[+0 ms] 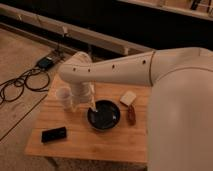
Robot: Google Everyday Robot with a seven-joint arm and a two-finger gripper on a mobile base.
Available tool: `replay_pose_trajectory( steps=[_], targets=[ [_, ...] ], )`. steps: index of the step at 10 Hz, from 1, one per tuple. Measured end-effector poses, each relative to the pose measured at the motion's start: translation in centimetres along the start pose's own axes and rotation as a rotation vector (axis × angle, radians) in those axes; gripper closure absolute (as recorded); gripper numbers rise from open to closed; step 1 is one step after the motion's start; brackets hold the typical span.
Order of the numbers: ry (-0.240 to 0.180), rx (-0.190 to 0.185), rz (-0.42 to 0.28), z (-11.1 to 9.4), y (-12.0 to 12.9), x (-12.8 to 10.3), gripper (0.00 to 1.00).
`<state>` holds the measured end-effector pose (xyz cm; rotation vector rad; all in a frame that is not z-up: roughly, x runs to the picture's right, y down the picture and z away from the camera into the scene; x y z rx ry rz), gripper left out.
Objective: Place the pepper in the ceramic cup
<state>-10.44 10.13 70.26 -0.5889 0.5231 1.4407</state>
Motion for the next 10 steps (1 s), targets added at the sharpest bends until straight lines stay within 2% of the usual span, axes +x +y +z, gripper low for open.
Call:
replay_pose_trajectory(
  steps=[6,10],
  targets=[
    [0.003,0.001,0.001,0.1,-0.1,0.0,0.35],
    [0.048,0.052,0.03,2.3,-7.2,-0.5,0.35]
  ],
)
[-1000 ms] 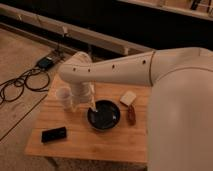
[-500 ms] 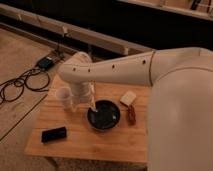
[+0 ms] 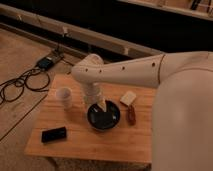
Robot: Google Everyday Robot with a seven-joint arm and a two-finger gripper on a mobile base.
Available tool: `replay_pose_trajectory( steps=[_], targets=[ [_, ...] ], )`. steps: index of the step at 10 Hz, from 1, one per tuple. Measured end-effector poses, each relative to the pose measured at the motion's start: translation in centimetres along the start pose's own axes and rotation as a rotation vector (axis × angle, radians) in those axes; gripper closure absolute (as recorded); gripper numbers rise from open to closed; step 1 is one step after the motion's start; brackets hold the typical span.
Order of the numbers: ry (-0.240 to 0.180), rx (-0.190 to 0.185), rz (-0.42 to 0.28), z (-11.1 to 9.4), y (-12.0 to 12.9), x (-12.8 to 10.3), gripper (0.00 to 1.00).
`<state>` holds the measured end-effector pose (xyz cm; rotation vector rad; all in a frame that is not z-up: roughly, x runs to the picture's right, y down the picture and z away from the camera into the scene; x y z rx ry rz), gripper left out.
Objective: Place the pepper in the ceramic cup
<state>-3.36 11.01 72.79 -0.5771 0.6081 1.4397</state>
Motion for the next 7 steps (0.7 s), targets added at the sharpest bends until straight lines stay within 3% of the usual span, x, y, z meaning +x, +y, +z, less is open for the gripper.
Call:
replay_pose_trajectory(
  steps=[3,7],
  targets=[
    [0.019,0.021,0.017,2.1,-6.8,-1.6,0.35],
    [0.0,0.014,0.064,4.6,-14.4,-4.2,0.35]
  ],
)
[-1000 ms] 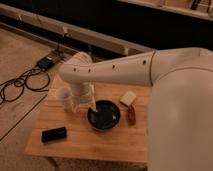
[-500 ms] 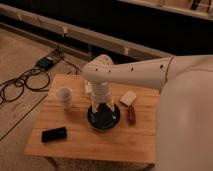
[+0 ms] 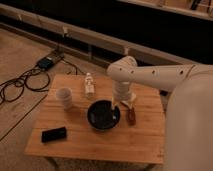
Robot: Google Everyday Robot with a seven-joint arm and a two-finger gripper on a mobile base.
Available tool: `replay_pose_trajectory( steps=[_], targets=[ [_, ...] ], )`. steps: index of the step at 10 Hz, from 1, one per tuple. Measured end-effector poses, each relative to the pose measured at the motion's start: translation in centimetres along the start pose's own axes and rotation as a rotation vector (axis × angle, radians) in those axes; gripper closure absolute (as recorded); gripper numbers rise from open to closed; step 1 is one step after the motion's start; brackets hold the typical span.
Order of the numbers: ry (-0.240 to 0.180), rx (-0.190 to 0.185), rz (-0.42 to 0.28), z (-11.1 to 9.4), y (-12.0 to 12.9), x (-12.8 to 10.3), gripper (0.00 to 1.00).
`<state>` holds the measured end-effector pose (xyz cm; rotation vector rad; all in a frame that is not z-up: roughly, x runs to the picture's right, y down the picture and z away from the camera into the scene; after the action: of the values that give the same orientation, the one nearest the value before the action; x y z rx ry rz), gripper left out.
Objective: Place the pepper in the ceramic cup
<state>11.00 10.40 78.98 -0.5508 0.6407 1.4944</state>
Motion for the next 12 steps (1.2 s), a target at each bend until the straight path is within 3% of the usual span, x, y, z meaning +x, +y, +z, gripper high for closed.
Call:
replay_pose_trajectory(
  steps=[4,8,12],
  targets=[
    [0.002,-0.021,0.011,3.8,-3.4,-2.4,0.35],
    [0.008,-0.046,0.028,7.4,-4.5,-4.6,0.35],
    [0.043,-0.055,0.049,10.1,-5.5,-4.8,0.35]
  ],
)
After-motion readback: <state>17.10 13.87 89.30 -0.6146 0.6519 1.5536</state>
